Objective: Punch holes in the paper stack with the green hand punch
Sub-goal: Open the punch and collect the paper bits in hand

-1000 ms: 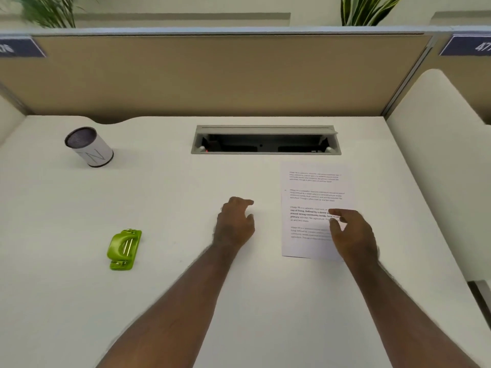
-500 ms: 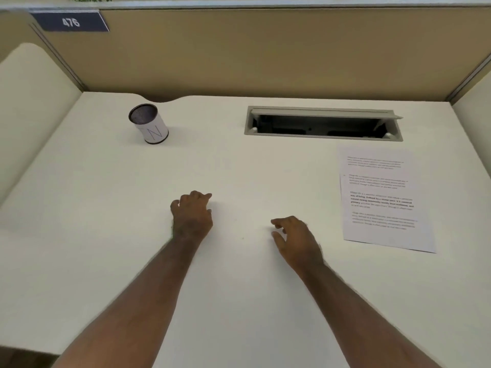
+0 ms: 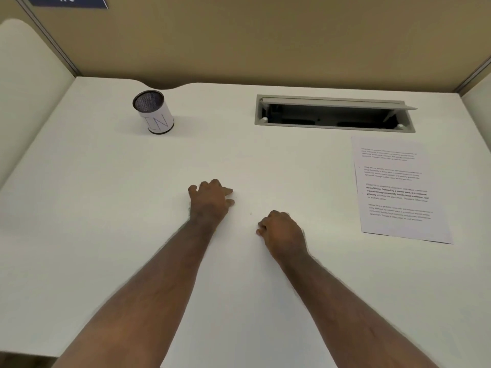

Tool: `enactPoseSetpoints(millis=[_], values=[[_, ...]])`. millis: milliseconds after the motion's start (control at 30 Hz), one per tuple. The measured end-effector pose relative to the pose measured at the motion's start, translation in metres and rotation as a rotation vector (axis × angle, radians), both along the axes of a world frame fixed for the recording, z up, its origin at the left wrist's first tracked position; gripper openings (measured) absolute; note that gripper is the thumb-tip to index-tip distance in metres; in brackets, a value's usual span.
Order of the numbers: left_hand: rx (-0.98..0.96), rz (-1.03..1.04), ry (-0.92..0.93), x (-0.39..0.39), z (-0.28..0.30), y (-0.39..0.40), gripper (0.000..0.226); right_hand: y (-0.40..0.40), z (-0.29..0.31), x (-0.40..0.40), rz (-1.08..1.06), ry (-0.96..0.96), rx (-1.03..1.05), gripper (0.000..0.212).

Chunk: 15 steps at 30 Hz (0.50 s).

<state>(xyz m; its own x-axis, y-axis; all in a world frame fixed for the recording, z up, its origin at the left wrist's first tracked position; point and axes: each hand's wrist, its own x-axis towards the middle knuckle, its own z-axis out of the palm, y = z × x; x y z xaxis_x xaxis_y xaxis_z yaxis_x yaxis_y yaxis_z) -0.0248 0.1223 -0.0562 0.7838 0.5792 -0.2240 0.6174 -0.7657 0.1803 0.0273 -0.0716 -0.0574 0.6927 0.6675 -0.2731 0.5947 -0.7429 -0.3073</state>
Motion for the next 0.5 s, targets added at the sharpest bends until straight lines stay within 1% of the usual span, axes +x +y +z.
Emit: enactPoseSetpoints(millis=[200,367,500], values=[[0.068,-0.086,0.014,0.019,0.002,0.003,0.023,0.009,0.004,0.002,0.027,-0.038,-0.051,0.024],[0.104,-0.086,-0.007,0.028,0.002,0.003,0.011,0.006,0.002,-0.002,0.013,-0.068,-0.051,0.021],[0.162,-0.150,-0.015,0.030,-0.001,0.004,0.013,0.002,-0.006,-0.006,-0.001,-0.080,-0.022,0.015]])
